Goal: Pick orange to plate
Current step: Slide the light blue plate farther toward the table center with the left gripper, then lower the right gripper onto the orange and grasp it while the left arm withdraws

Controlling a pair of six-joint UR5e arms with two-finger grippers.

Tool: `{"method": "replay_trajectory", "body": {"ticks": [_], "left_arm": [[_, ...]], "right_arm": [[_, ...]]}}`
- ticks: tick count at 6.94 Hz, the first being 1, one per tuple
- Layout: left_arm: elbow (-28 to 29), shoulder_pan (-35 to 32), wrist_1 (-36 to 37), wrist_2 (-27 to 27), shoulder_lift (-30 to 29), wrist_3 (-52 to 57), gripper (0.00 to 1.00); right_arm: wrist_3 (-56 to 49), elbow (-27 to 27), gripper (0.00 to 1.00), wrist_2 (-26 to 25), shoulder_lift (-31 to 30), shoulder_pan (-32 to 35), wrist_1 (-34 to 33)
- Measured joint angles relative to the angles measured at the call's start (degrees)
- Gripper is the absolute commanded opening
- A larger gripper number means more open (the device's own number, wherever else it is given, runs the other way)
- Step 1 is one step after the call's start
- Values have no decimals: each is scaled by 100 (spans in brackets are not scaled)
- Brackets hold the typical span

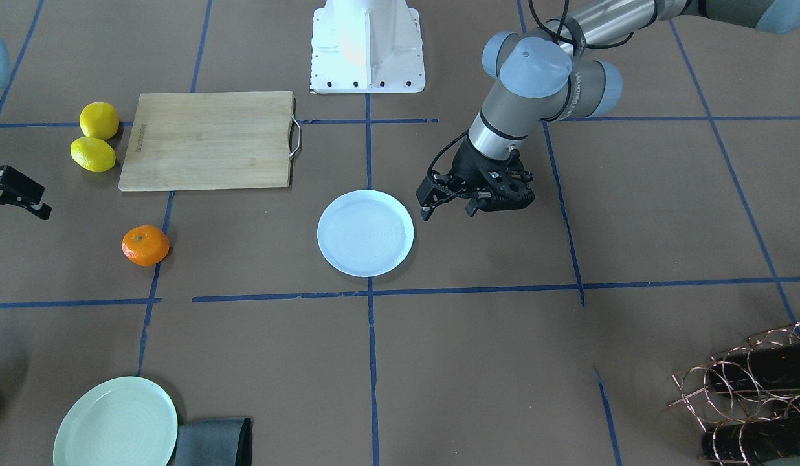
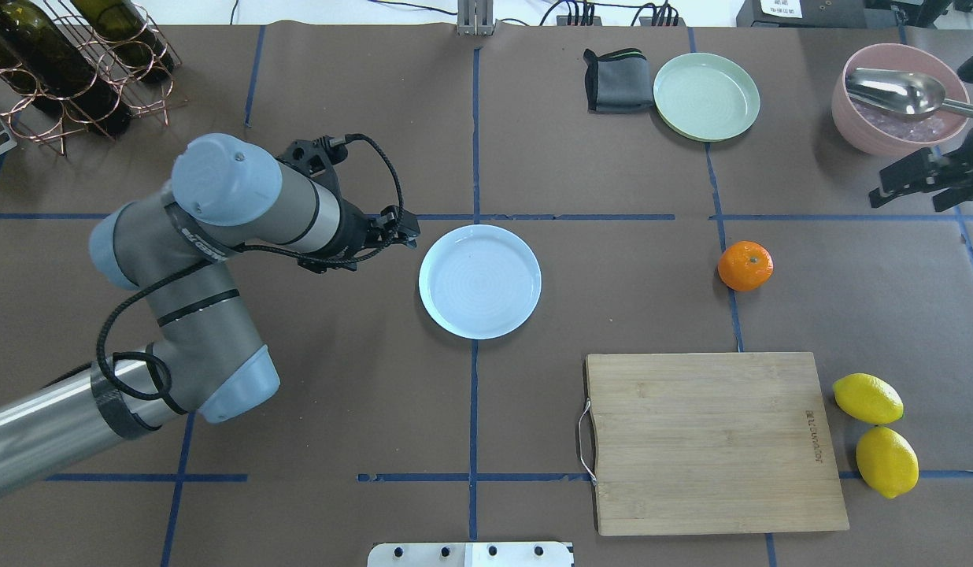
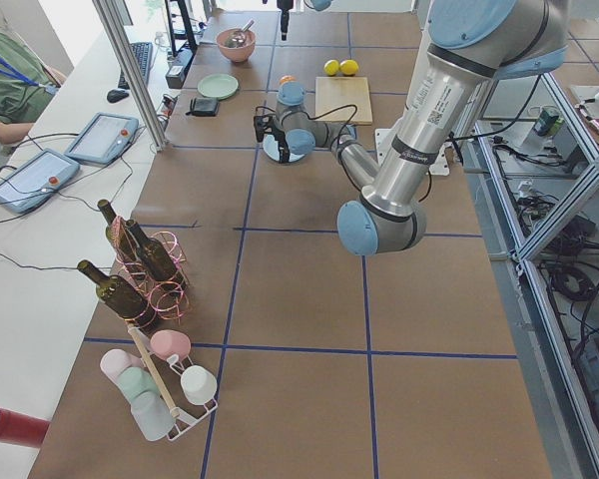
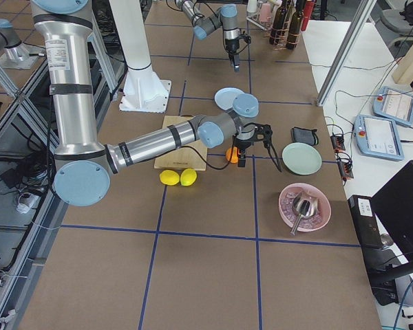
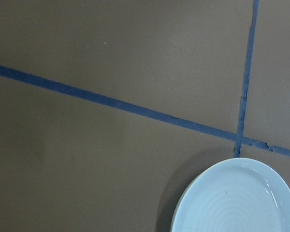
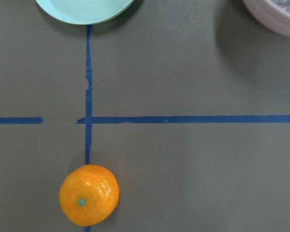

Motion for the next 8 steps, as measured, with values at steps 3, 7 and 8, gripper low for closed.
{"method": "replay_trajectory", "body": {"ticks": [3,7,8], "left_arm": [[-796,-695,1422,-52,92,1374,100],[-1103,-1026,1884,-57,247,1992,100],[-1110,-1061,1888,-57,261,2016,100]], "right_arm": [[735,-76,100,-809,86,-988,507],[773,-648,100,-1266,661,-1511,532],[744,-759,100,-1328,723,-1552,531]]}}
